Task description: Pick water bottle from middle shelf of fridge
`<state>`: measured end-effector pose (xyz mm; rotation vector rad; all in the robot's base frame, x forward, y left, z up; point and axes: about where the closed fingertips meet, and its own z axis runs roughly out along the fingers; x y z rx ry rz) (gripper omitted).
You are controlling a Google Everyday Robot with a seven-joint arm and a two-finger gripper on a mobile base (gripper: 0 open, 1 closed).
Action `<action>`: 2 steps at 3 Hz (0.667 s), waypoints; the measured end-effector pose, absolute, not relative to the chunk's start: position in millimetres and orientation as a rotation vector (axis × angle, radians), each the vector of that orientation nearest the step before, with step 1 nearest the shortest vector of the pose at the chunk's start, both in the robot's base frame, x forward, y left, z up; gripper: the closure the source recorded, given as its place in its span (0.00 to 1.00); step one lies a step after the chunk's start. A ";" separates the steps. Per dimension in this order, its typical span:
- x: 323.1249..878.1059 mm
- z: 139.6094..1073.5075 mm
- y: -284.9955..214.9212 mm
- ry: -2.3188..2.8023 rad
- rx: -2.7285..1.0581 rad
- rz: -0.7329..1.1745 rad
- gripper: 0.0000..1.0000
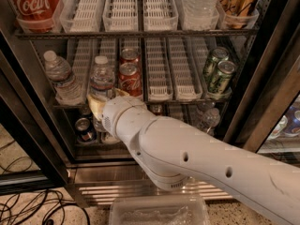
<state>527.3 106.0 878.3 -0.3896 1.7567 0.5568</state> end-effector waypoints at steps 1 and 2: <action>527.3 878.3 106.0 1.757 -0.390 0.557 1.00; 530.5 877.9 103.0 1.784 -0.417 0.597 1.00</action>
Offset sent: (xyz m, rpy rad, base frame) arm 0.0182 -0.0225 0.0033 0.0117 0.1875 0.2087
